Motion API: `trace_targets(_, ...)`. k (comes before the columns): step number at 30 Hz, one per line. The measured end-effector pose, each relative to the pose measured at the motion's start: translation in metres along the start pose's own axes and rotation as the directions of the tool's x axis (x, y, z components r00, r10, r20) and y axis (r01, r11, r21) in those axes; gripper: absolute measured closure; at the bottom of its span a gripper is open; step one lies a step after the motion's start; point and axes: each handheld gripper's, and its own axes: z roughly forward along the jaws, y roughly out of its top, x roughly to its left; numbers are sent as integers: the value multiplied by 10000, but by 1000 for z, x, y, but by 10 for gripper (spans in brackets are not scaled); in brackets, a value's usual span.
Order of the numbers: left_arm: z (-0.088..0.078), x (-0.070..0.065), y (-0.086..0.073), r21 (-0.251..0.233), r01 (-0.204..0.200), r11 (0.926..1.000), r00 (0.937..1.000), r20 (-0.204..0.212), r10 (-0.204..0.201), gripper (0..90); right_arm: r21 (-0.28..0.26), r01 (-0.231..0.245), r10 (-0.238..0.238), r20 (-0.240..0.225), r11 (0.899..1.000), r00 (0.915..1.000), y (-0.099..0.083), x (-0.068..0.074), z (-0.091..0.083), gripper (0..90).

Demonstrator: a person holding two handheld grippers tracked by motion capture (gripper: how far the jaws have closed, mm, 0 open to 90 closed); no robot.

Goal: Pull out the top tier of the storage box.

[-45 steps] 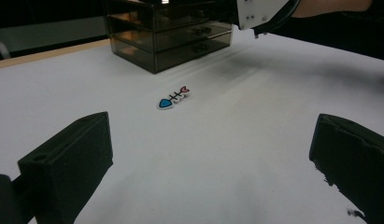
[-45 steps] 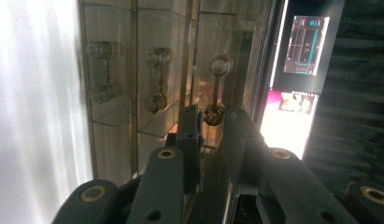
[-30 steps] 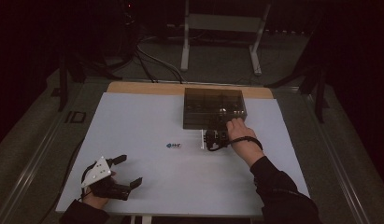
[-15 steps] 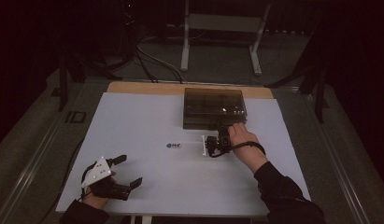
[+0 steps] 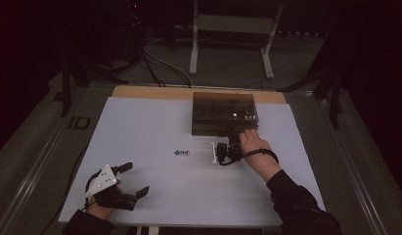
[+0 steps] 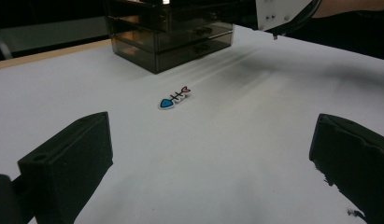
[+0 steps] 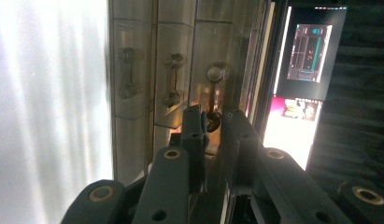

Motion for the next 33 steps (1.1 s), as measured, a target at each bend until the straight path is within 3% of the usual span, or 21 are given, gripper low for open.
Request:
trace_targets(5, -1, 0, 0, -29, -32, 10000, 10000, -24, 32, 8, -60, -20, 19, -165, 10000, 9999, -1, -3, 0, 802)
trace_targets(11, -1, 0, 0, -17, -4, 10000, 10000, -19, 4, 8, -205, -421, 412, -449, 9989, 9981, -3, -6, 0, 781)
trace_targets(17, -1, 1, 0, -10, 15, 10000, 10000, -16, -15, 8, -947, -831, 691, -1435, 9920, 9872, -10, -18, -4, 659)
trace_targets(19, -1, 1, 0, -15, 6, 10000, 10000, -20, -6, 8, -1249, -1166, 901, -2004, 9853, 9756, -14, -25, -5, 618)
trace_targets(22, -1, 0, 0, -27, 4, 10000, 10000, -11, -4, 8, -1394, -1412, 1034, -2485, 9801, 9631, -20, -33, -7, 547)
trace_targets(25, -1, 1, 0, -16, 13, 10000, 10000, -8, -13, 9, -1513, -1767, 1238, -3066, 9726, 9438, -26, -41, -8, 481)
trace_targets(26, -1, 1, 0, -24, 7, 10000, 10000, -11, -7, 8, -1523, -1913, 1300, -3415, 9697, 9308, -28, -44, -8, 443)
trace_targets(28, -1, 1, 0, -36, 10, 10000, 10000, -13, -10, 8, -1606, -2218, 1484, -3750, 9618, 9151, -32, -48, -9, 360)
trace_targets(29, -1, 1, 0, -36, 10, 10000, 10000, -13, -10, 8, -1606, -2218, 1484, -3750, 9618, 9151, -32, -48, -9, 360)
trace_targets(30, -1, 1, 0, -38, 22, 10000, 10000, -14, -22, 8, -1566, -2414, 1576, -4165, 9577, 8954, -35, -51, -9, 295)
trace_targets(31, -1, 1, 0, -34, 27, 10000, 10000, -19, -27, 8, -1560, -2790, 1805, -4591, 9475, 8698, -39, -55, -10, 250)
trace_targets(33, -1, 1, 0, -26, 15, 10000, 10000, -13, -15, 8, -1544, -3015, 1924, -4889, 9409, 8509, -42, -59, -9, 155)
